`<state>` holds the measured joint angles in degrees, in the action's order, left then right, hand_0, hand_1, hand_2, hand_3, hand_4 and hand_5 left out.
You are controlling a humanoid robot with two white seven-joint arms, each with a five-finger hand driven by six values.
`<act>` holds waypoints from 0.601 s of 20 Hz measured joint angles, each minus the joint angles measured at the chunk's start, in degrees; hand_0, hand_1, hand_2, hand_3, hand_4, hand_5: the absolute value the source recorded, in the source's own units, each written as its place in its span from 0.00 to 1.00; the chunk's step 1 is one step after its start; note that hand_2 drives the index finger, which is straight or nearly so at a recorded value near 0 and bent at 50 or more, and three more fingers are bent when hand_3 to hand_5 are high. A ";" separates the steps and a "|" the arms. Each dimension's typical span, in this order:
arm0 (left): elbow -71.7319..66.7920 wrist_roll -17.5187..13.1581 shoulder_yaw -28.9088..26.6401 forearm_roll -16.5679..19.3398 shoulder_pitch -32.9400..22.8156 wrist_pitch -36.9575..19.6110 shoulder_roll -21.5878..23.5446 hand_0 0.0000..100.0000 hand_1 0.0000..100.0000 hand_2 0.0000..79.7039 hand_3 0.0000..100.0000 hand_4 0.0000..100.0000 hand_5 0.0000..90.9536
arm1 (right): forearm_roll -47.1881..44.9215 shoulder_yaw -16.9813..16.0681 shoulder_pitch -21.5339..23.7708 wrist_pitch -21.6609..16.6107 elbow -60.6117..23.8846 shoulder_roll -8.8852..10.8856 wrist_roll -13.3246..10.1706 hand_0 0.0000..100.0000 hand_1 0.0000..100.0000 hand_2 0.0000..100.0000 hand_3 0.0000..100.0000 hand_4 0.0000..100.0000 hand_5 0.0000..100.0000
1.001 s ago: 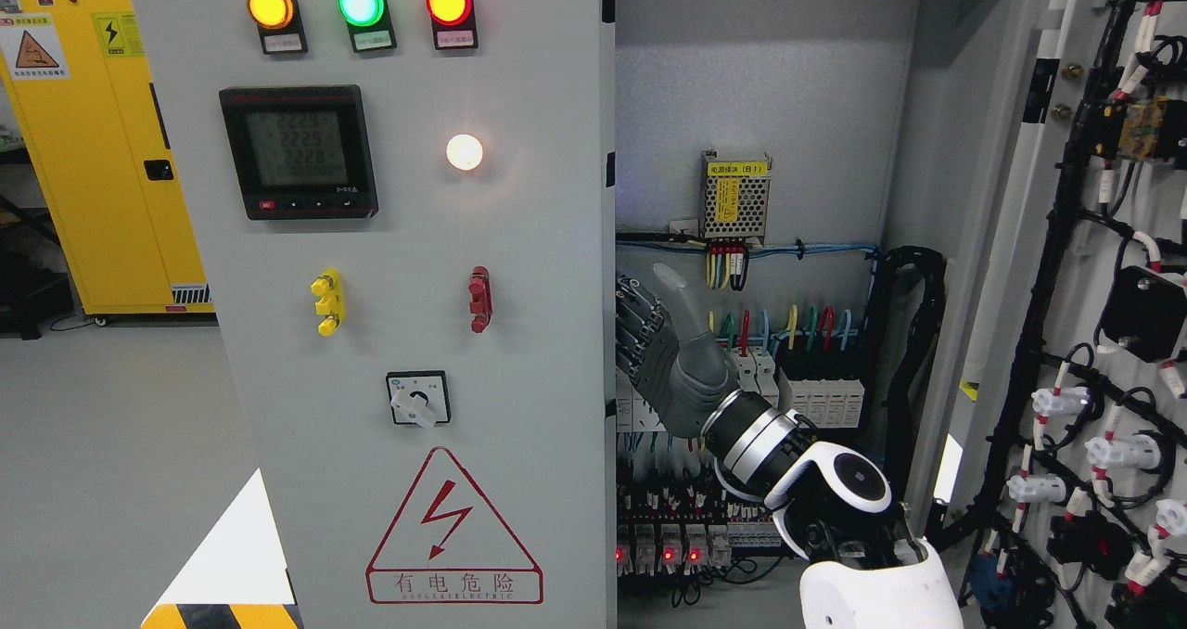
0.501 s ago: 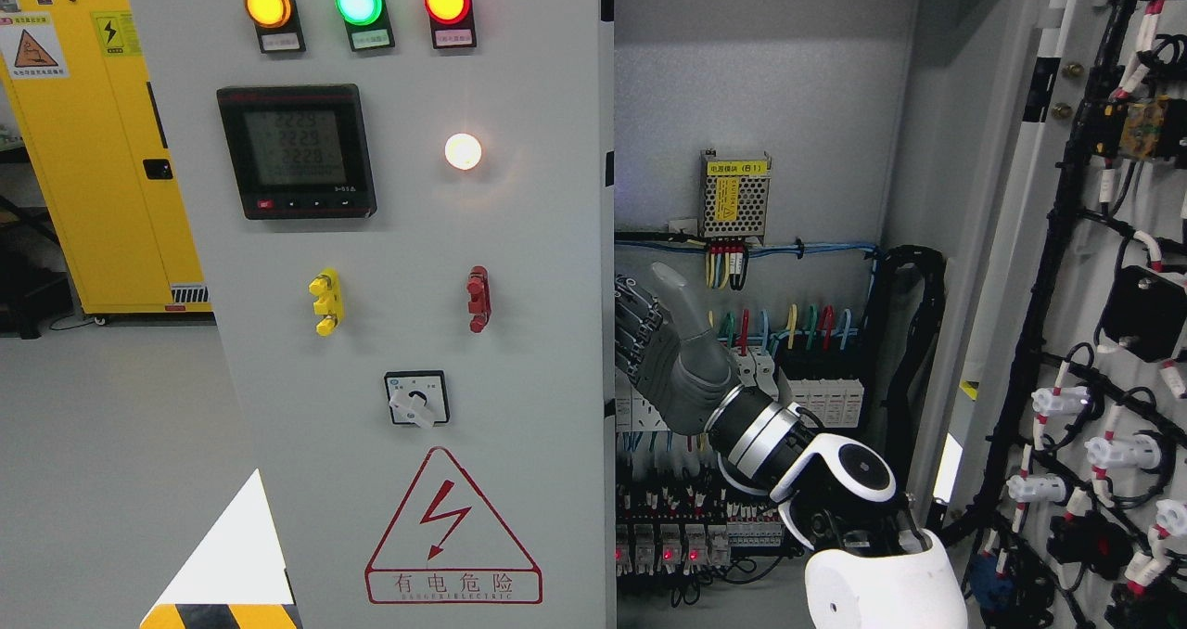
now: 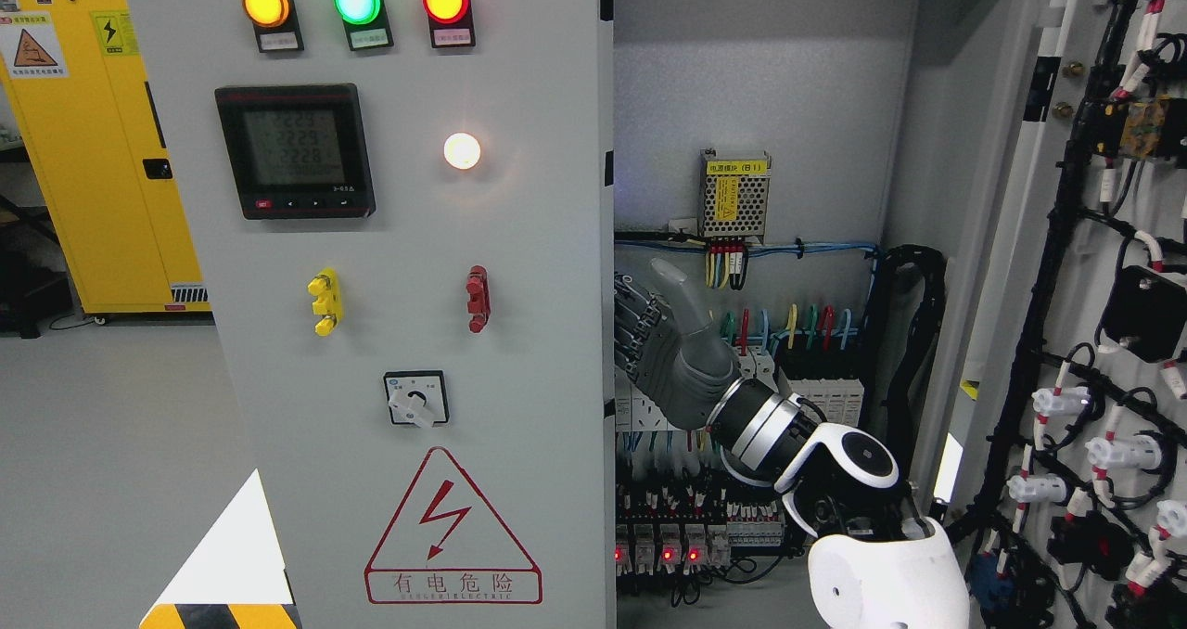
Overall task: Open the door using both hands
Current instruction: 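Hook the right hand fingers behind the inner edge of the indicator-light door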
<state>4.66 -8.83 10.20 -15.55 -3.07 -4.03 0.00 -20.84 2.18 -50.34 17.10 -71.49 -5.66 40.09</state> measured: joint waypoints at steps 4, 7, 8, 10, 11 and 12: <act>0.00 0.00 0.00 -0.02 0.00 0.00 0.00 0.00 0.00 0.00 0.00 0.00 0.00 | -0.05 -0.63 -0.49 0.05 0.60 0.03 0.51 0.22 0.00 0.00 0.00 0.00 0.00; 0.00 0.00 0.00 -0.02 0.00 0.00 0.00 0.00 0.00 0.00 0.00 0.00 0.00 | -0.07 -0.98 -0.78 0.22 0.96 0.07 0.68 0.22 0.00 0.00 0.00 0.00 0.00; 0.00 0.00 0.00 -0.02 0.00 0.00 0.00 0.00 0.00 0.00 0.00 0.00 0.00 | -0.08 -1.09 -0.83 0.45 1.06 0.09 0.77 0.22 0.00 0.00 0.00 0.00 0.00; 0.00 0.00 0.00 -0.01 0.00 0.00 0.00 0.00 0.00 0.00 0.00 0.00 0.00 | -0.08 -1.27 -0.92 0.88 1.23 0.11 0.85 0.22 0.00 0.00 0.00 0.00 0.00; 0.00 0.00 0.00 -0.02 0.00 0.00 0.00 0.00 0.00 0.00 0.00 0.00 0.00 | -0.08 -1.34 -0.97 1.02 1.31 0.11 0.85 0.22 0.00 0.00 0.00 0.00 0.00; 0.00 0.00 0.00 -0.01 0.00 0.00 0.00 0.00 0.00 0.00 0.00 0.00 0.00 | -0.08 -1.41 -1.00 1.19 1.39 0.12 0.83 0.22 0.00 0.00 0.00 0.00 0.00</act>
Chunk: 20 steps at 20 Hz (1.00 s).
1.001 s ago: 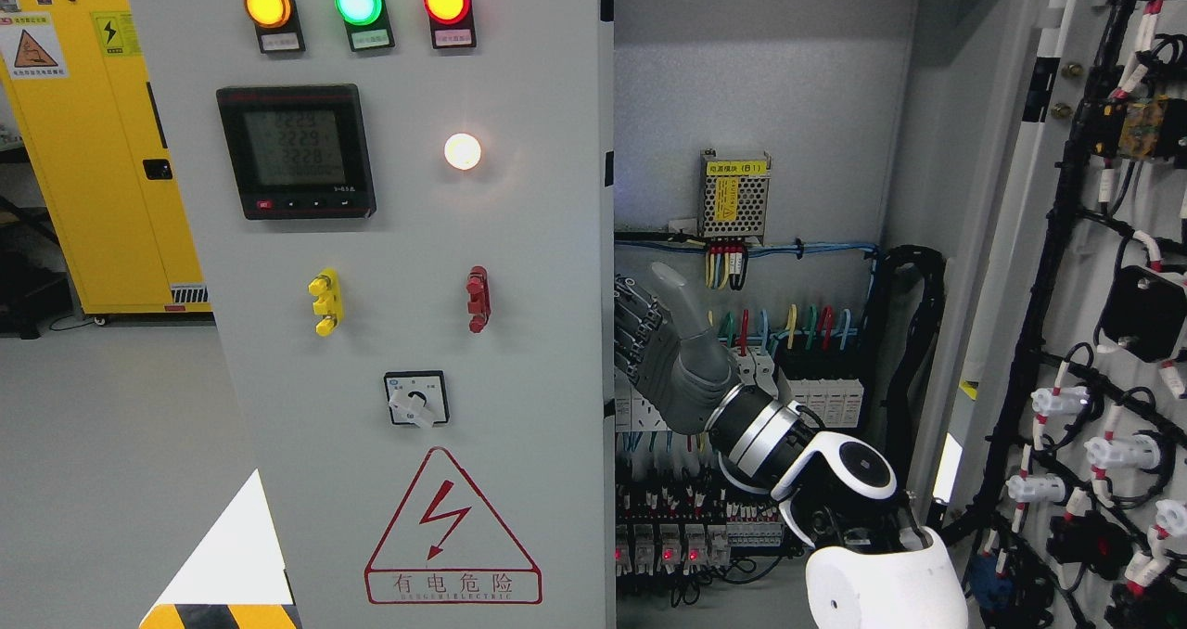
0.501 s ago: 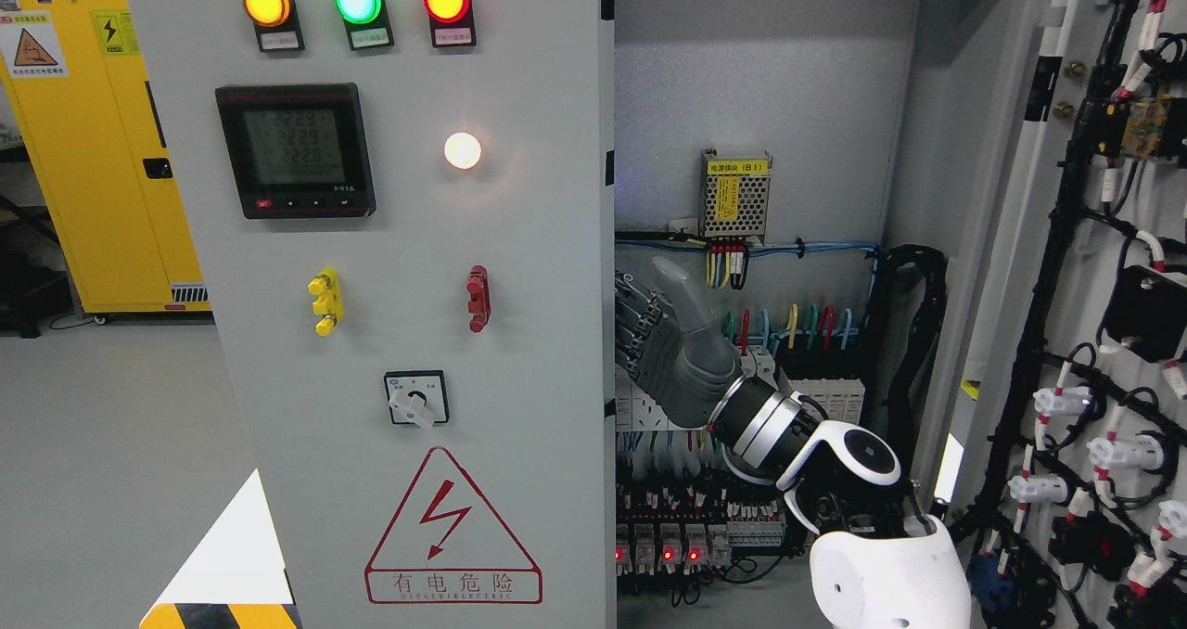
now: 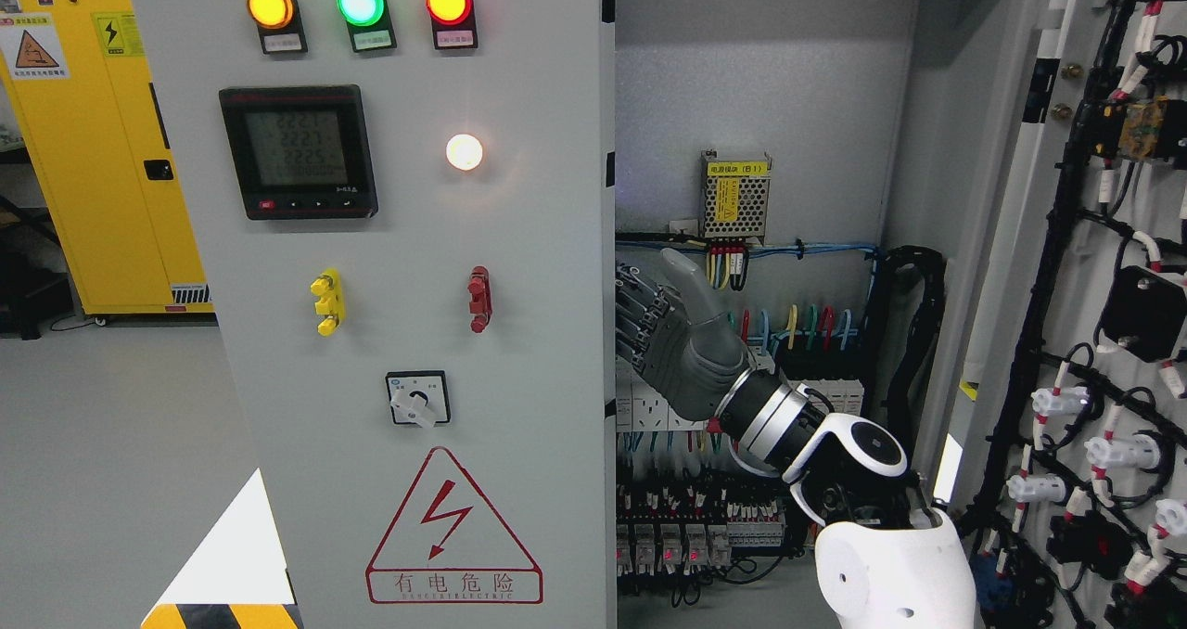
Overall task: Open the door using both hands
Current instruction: 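Hook the right hand fingers behind the inner edge of the indicator-light door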
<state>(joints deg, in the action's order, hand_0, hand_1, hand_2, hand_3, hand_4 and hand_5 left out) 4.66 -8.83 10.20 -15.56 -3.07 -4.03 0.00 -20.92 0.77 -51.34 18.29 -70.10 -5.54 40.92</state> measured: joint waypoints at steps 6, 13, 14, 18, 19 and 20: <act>0.00 0.00 0.00 0.02 0.00 0.00 0.00 0.00 0.00 0.00 0.00 0.00 0.00 | 0.04 -0.33 -0.19 0.25 0.28 0.03 0.82 0.22 0.00 0.00 0.00 0.00 0.00; 0.00 0.00 0.00 0.02 -0.01 0.00 0.00 0.00 0.00 0.00 0.00 0.00 0.00 | 0.02 -0.54 -0.36 1.26 0.36 0.06 1.14 0.22 0.00 0.00 0.00 0.00 0.00; 0.00 0.00 0.00 0.02 -0.01 0.00 0.00 0.00 0.00 0.00 0.00 0.00 0.00 | 0.02 -0.56 -0.40 1.37 0.35 0.06 1.40 0.22 0.00 0.00 0.00 0.00 0.00; 0.00 0.00 0.00 0.02 -0.01 0.00 0.00 0.00 0.00 0.00 0.00 0.00 0.00 | 0.08 -0.64 -0.58 1.93 0.34 0.08 2.12 0.22 0.00 0.00 0.00 0.00 0.00; 0.00 0.00 0.00 0.02 -0.01 0.00 0.00 0.00 0.00 0.00 0.00 0.00 0.00 | 0.08 -0.65 -0.61 2.10 0.34 0.08 2.25 0.22 0.00 0.00 0.00 0.00 0.00; -0.01 0.00 0.00 0.02 -0.01 0.00 0.00 0.00 0.00 0.00 0.00 0.00 0.00 | 0.08 -0.67 -0.64 2.23 0.33 0.08 2.33 0.22 0.00 0.00 0.00 0.00 0.00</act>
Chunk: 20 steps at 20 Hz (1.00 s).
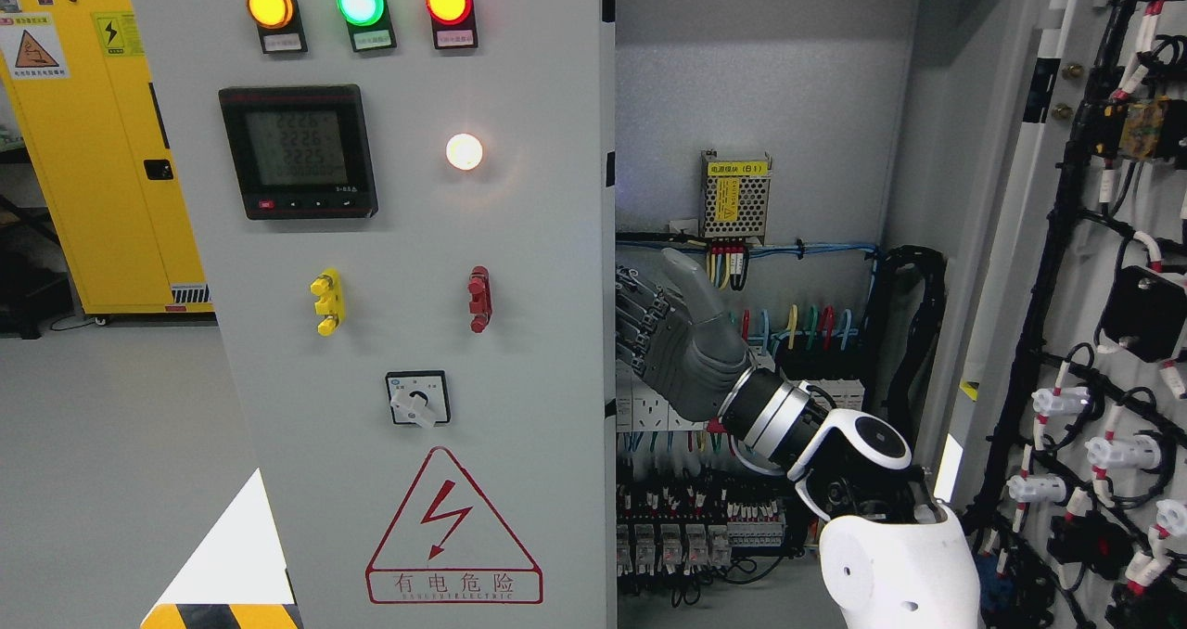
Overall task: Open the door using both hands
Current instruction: 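Hook the right hand fingers behind the inner edge of the indicator-light door, then pull the indicator-light door outward with the right hand, swinging it open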
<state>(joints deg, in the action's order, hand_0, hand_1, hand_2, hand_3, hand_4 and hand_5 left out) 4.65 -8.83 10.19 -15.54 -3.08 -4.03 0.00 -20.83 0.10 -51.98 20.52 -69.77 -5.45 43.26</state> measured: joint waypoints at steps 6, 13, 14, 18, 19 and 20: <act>0.00 0.00 0.00 0.00 0.00 0.00 0.00 0.00 0.00 0.00 0.00 0.00 0.00 | -0.03 0.48 -0.15 0.32 -0.05 0.02 0.62 0.22 0.00 0.00 0.00 0.00 0.00; -0.02 0.00 0.00 0.01 -0.02 0.00 0.00 0.00 0.00 0.00 0.00 0.00 0.00 | -0.15 1.22 -0.17 1.19 -0.40 -0.07 3.47 0.22 0.00 0.00 0.00 0.00 0.00; 0.00 0.00 0.00 0.01 0.01 0.00 0.00 0.00 0.00 0.00 0.00 0.00 0.00 | -0.15 1.20 -0.16 1.19 -0.47 -0.08 3.34 0.22 0.00 0.00 0.00 0.00 0.00; -0.04 0.00 0.00 0.01 -0.01 0.00 0.00 0.00 0.00 0.00 0.00 0.00 0.00 | -0.17 0.80 0.17 1.05 -1.00 -0.09 2.38 0.22 0.00 0.00 0.00 0.00 0.00; -0.04 0.00 0.00 0.01 0.00 0.00 0.00 0.00 0.00 0.00 0.00 0.00 0.00 | -0.17 0.71 0.37 1.05 -1.27 -0.09 2.26 0.22 0.00 0.00 0.00 0.00 0.00; -0.05 0.00 0.00 0.01 -0.01 0.00 0.00 0.00 0.00 0.00 0.00 0.00 0.00 | -0.18 0.65 0.61 1.24 -1.55 -0.09 2.17 0.22 0.00 0.00 0.00 0.00 0.00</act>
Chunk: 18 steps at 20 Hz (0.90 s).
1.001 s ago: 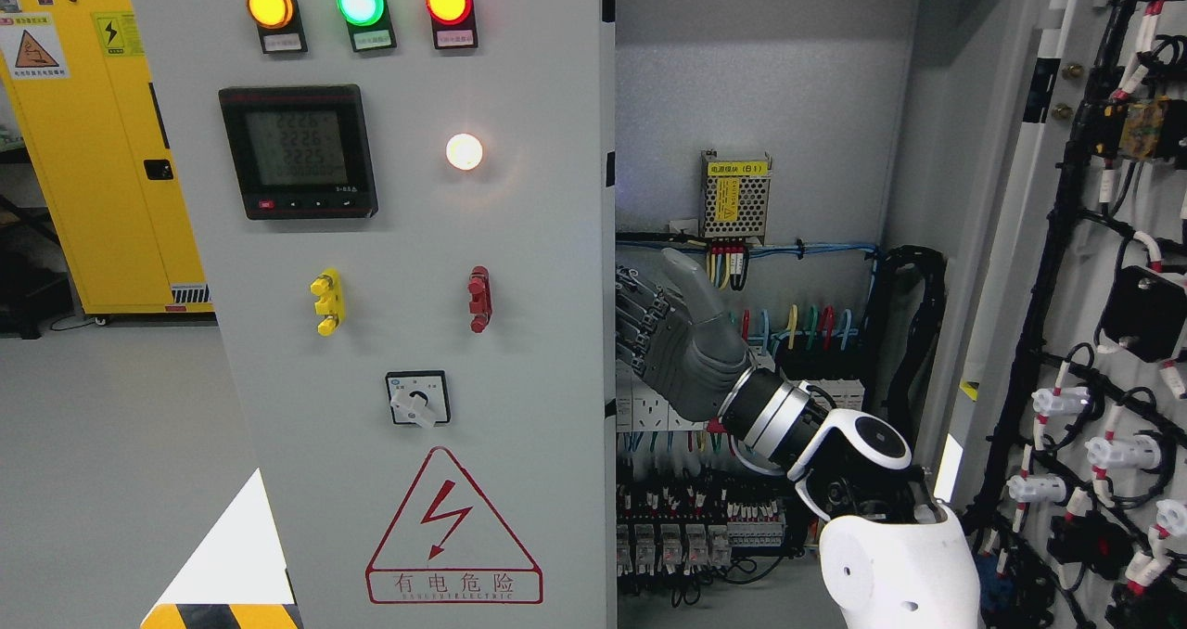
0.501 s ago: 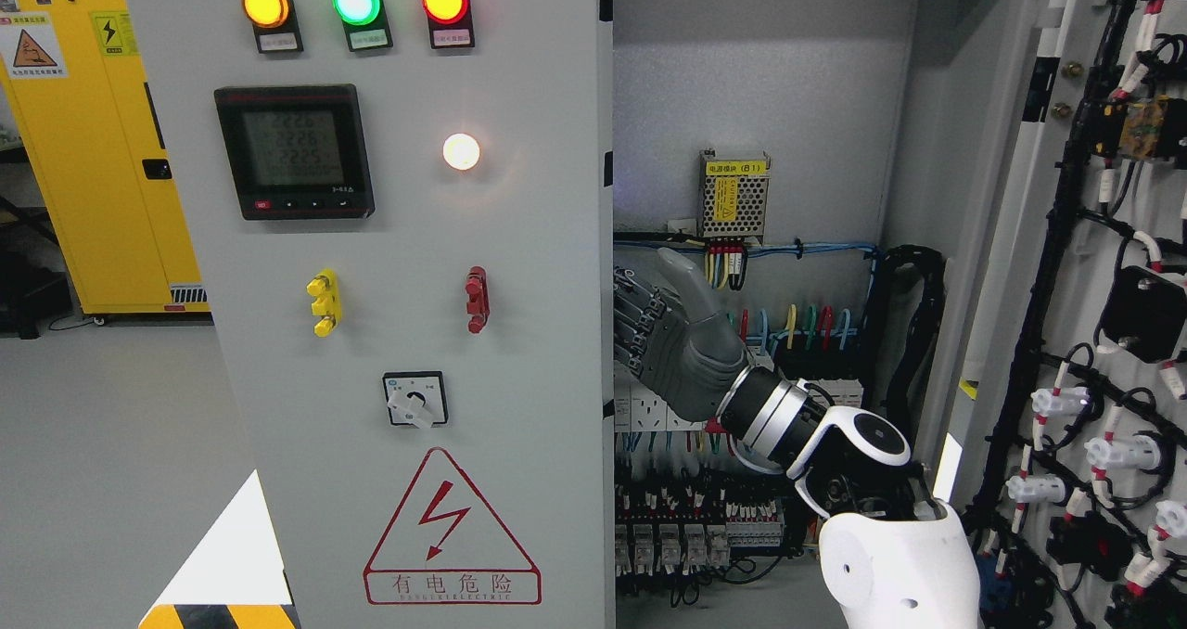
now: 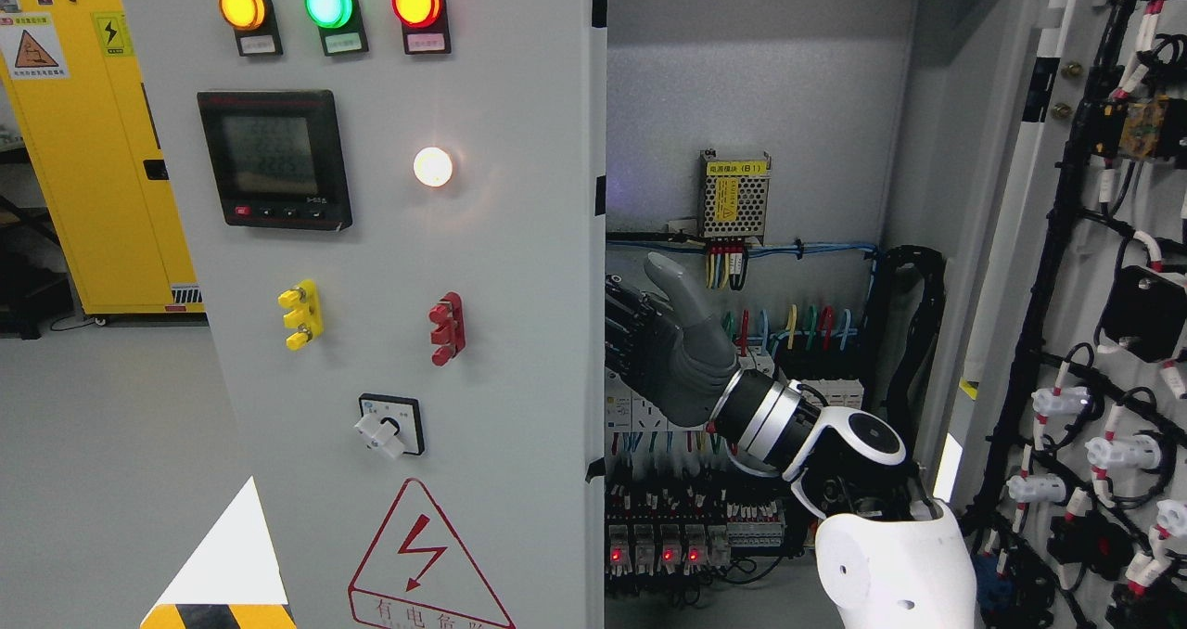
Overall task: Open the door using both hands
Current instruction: 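Pull the indicator-light door outward with the right hand, swinging it open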
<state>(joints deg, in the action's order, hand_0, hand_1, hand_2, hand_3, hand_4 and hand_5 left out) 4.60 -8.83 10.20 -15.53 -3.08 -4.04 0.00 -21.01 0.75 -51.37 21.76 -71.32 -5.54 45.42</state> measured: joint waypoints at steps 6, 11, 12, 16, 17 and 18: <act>-0.01 0.00 0.00 0.00 0.00 0.00 0.00 0.00 0.00 0.00 0.00 0.00 0.00 | -1.71 0.33 2.19 0.86 -2.22 0.07 -0.16 0.22 0.00 0.00 0.00 0.00 0.00; 0.01 0.00 0.00 -0.01 0.00 0.00 0.00 0.00 0.00 0.00 0.00 0.00 0.00 | -4.25 1.17 3.78 1.00 -3.82 0.46 -0.17 0.22 0.00 0.00 0.00 0.00 0.00; 0.02 0.00 0.00 -0.01 0.00 0.00 0.00 0.00 0.00 0.00 0.00 0.00 0.00 | -4.51 1.32 3.97 1.01 -4.06 0.53 -0.16 0.22 0.00 0.00 0.00 0.00 0.00; 0.02 0.00 0.00 -0.01 0.01 -0.01 0.00 0.00 0.00 0.00 0.00 0.00 0.00 | -5.26 1.89 4.65 1.02 -4.93 0.72 -0.17 0.22 0.00 0.00 0.00 0.00 0.00; 0.02 -0.01 0.00 -0.01 0.01 -0.01 0.00 0.00 0.00 0.00 0.00 0.00 0.00 | -5.37 2.01 4.83 1.02 -5.16 0.77 -0.21 0.22 0.00 0.00 0.00 0.00 0.00; 0.03 0.00 0.00 -0.01 0.01 -0.01 0.00 0.00 0.00 0.00 0.00 0.00 0.00 | -5.48 2.12 5.00 1.02 -5.39 0.80 -0.23 0.22 0.00 0.00 0.00 0.00 0.00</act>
<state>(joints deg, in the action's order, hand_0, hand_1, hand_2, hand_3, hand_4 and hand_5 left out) 4.63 -8.84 10.20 -15.54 -3.08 -4.04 0.00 -26.49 2.87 -46.37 22.78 -76.71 -4.74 45.19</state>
